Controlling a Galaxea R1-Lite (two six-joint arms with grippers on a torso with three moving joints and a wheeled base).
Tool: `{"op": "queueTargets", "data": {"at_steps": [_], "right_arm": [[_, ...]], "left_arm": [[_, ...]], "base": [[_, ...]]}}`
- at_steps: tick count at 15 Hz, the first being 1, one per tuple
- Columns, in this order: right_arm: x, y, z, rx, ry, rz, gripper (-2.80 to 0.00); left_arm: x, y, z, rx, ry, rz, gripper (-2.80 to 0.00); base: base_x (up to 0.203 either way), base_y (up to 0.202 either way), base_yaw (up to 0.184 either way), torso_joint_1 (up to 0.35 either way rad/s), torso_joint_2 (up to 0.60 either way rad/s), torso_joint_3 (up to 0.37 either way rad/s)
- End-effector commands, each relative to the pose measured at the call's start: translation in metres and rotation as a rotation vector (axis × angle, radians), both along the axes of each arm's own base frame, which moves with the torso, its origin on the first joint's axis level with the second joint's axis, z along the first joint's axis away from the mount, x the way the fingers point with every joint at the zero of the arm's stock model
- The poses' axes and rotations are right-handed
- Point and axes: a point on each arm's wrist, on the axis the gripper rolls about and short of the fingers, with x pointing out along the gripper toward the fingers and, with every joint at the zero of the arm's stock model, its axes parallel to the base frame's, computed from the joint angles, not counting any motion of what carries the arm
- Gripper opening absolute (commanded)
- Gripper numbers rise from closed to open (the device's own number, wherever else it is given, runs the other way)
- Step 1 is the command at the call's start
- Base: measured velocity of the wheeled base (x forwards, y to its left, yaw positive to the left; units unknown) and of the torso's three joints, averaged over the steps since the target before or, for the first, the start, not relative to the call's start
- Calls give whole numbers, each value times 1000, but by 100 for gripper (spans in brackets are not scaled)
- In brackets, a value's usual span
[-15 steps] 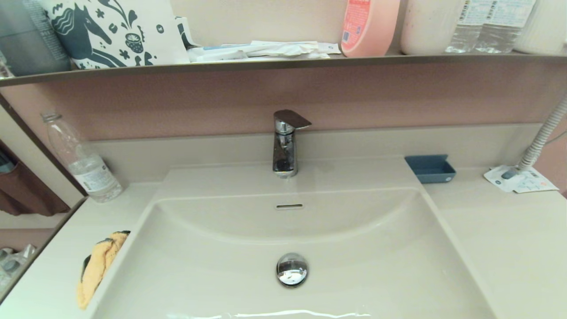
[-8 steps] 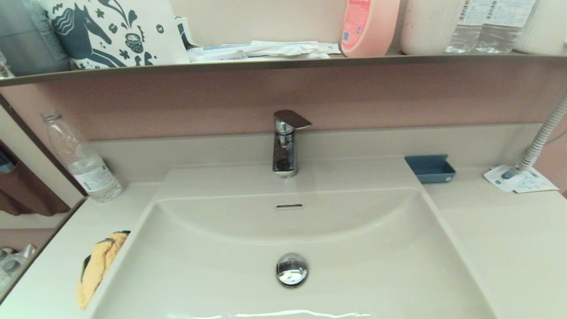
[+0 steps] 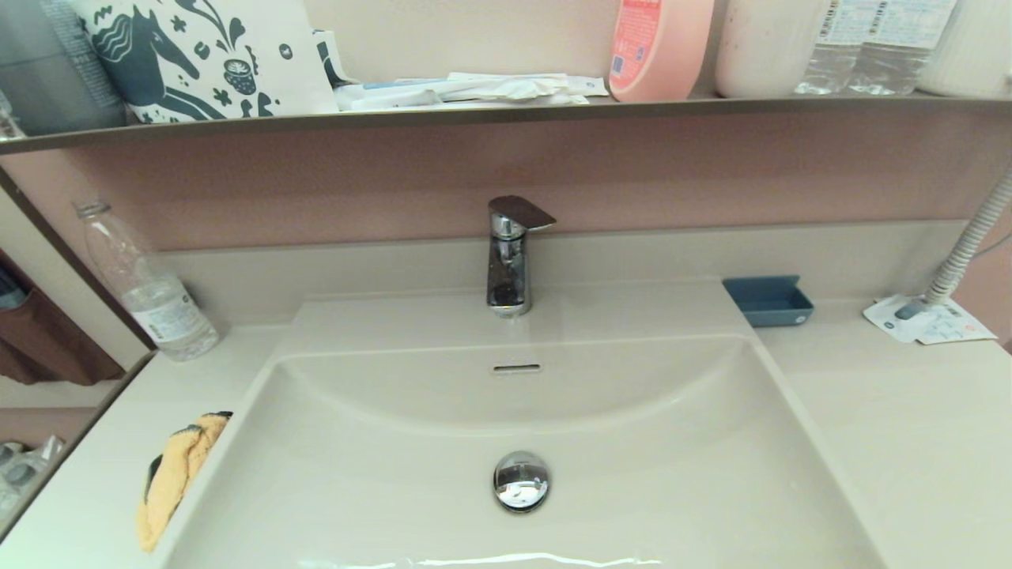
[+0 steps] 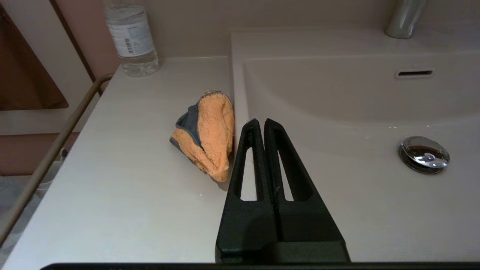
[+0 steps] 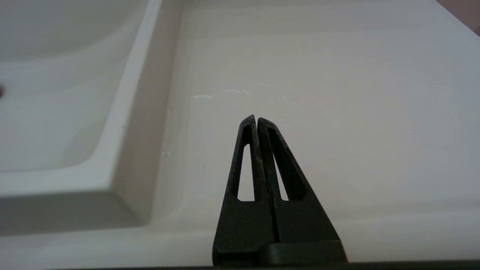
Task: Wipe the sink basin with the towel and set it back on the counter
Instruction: Pick up the cloth
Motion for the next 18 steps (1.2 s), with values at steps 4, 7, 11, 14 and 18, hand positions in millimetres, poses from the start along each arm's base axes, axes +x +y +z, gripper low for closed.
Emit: {"op": "queueTargets", "data": {"at_steps": [4, 7, 11, 14, 18], "right_arm": [[0, 0, 0, 0, 1, 0, -280], [0, 0, 0, 0, 1, 0, -280], [0, 0, 0, 1, 2, 0, -280], [0, 0, 0, 1, 1, 0, -280], [0, 0, 0, 1, 1, 0, -280]], "left_arm": [[48, 3, 24, 6, 297, 145, -280], [85, 5, 23, -6, 498, 209, -280], [144, 23, 32, -45, 673, 342, -280], [175, 37, 42, -66, 694, 357, 0], [194, 43, 39, -82, 735, 353, 0]], "base": [[0, 0, 0, 0, 0, 0], [0, 0, 0, 0, 0, 0], [0, 0, 0, 0, 0, 0], [0, 0, 0, 0, 0, 0], [0, 0, 0, 0, 0, 0]]}}
